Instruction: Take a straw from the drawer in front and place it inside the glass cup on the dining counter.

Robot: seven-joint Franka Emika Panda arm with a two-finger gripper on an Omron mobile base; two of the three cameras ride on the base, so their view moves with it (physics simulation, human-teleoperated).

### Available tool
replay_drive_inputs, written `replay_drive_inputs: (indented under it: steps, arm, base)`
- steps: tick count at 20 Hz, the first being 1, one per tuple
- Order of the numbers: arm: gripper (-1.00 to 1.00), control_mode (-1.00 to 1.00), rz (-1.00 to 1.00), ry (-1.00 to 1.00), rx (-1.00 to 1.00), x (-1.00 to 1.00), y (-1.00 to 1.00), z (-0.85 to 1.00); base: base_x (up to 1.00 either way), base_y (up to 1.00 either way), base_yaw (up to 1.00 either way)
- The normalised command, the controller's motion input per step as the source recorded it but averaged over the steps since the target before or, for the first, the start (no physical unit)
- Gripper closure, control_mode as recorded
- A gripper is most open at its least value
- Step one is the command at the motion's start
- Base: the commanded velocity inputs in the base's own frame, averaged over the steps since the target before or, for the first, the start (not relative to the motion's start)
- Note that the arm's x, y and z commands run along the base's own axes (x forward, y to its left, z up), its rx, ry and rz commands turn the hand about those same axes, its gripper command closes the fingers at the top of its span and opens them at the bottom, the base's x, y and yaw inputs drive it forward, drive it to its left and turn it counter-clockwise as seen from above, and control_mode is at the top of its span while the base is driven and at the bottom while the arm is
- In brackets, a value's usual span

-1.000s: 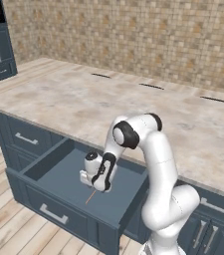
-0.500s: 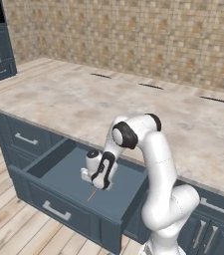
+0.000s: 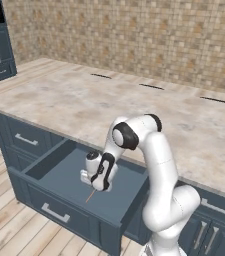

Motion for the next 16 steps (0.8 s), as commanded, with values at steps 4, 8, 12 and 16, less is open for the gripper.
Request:
replay_drive_inputs:
  steps: [4,8,12,16]
  arm:
    - [1.0,-1.0,0.0,0.0,0.0,-0.29,0.01,0.0]
    - [1.0,-1.0,0.0,-0.07,0.0,-0.34,0.0,0.27]
    - [1.0,-1.0,0.0,-0.21,0.02,-0.38,0.0,0.96]
    - [1.0,-1.0,0.0,-0.17,0.05,-0.38,0.0,1.0]
  base:
    - [0.0,0.0,0.0]
    - [0.0,0.0,0.0]
    - [0.0,0.0,0.0]
    - [0.0,0.0,0.0]
